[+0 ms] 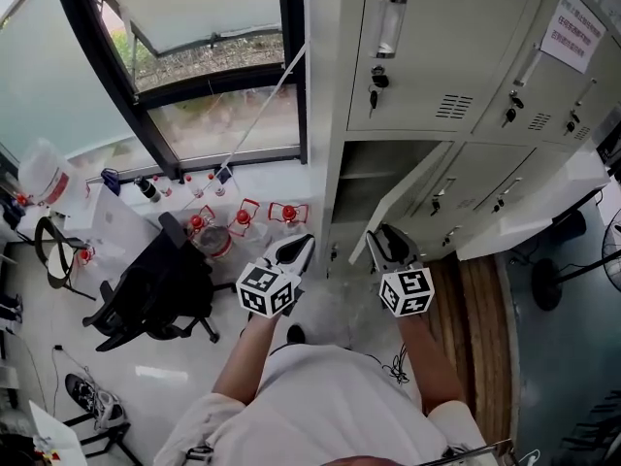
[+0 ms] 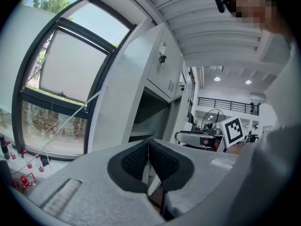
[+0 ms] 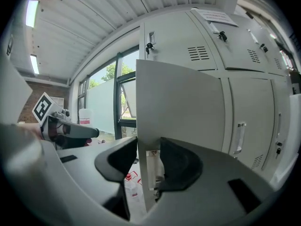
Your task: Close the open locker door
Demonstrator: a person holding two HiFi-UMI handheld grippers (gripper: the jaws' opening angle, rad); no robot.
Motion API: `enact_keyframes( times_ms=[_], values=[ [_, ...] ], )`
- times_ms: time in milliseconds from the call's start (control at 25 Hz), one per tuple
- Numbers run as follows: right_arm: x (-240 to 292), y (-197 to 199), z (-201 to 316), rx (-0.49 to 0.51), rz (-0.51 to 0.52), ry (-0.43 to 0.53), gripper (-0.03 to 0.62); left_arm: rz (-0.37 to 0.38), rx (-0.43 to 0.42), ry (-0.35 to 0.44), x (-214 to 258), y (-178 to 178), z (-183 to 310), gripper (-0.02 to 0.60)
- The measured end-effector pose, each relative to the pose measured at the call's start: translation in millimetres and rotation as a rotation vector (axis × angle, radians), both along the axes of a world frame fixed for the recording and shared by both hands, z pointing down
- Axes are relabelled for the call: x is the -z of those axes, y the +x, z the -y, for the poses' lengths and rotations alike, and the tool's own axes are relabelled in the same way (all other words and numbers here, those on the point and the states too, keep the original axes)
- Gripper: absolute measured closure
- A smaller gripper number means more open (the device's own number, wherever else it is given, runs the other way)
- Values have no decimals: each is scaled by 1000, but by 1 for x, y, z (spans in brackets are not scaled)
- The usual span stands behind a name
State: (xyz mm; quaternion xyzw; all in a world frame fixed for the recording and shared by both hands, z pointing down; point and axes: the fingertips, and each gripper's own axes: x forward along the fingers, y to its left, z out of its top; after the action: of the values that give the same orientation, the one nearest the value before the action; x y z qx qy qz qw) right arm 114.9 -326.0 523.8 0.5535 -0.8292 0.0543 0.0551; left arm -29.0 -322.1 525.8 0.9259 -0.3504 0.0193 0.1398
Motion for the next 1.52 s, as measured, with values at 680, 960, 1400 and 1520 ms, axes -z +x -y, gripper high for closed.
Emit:
enact_keyframes(
  times_ms=[680, 960, 1400, 1520],
  values=[
    [2, -31, 75, 73, 22, -12, 441, 4, 90, -9, -6, -25, 28, 566],
    [2, -33, 100, 70, 17, -12, 442, 2, 113, -5, -4, -32, 34, 566],
    [-3, -34, 121, 49, 2, -10, 442, 8, 129, -11, -7, -44, 37, 566],
    [-5, -33, 124, 39, 4, -11, 443, 10, 127, -16, -9, -45, 37, 566]
  ],
)
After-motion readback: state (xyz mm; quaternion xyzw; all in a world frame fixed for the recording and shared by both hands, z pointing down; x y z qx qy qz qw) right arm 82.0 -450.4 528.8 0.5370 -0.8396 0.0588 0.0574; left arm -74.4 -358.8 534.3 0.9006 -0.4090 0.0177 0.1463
